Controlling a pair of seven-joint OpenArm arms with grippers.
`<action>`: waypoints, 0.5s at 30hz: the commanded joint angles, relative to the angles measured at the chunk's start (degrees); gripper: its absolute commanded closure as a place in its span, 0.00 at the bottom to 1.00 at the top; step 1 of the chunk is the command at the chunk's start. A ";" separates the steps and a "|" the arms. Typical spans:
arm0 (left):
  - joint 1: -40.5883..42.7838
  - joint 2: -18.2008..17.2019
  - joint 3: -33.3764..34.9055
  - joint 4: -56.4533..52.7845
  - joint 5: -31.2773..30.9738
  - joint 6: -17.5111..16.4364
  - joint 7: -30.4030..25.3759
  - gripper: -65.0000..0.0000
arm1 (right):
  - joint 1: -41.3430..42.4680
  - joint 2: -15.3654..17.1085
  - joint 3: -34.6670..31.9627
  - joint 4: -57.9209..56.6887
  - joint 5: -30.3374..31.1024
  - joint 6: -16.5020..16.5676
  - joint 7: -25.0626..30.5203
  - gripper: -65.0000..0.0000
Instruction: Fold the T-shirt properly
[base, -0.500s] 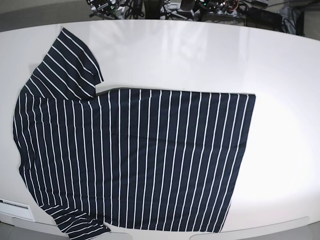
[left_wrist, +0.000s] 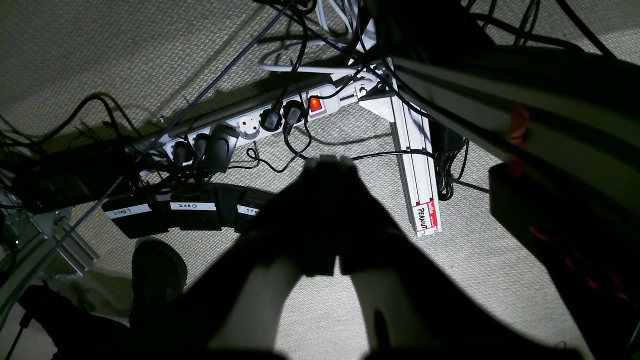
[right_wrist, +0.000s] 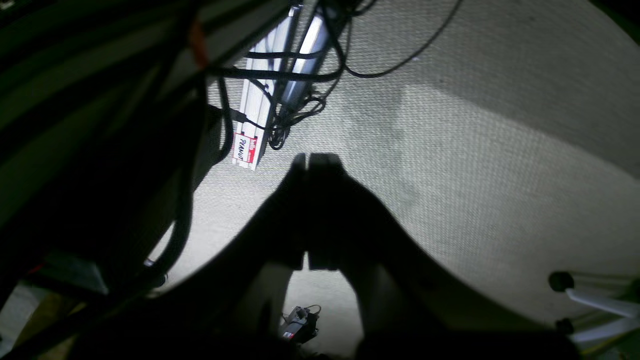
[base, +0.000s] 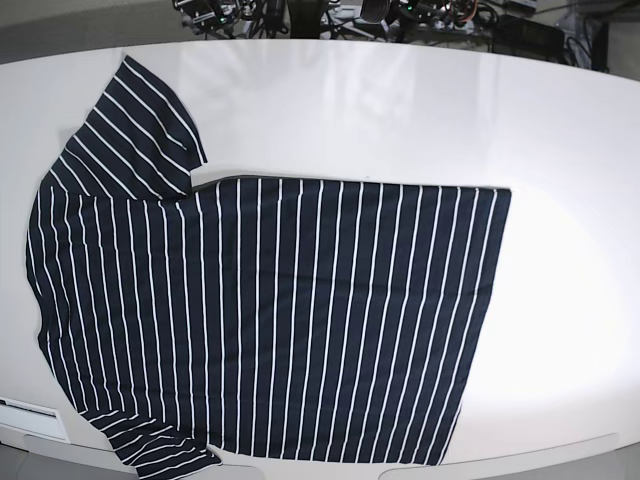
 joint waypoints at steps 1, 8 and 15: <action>0.09 0.00 0.11 0.26 0.13 -0.24 -0.33 1.00 | 0.04 0.17 0.04 0.31 -0.61 -0.46 0.00 1.00; 0.09 -0.20 0.11 1.92 0.15 -1.51 4.13 1.00 | 0.00 0.17 0.02 0.37 -7.61 0.72 2.62 1.00; 2.14 -2.97 0.11 8.48 0.81 -4.74 8.63 1.00 | -3.43 1.33 0.02 3.76 -7.26 1.01 2.62 1.00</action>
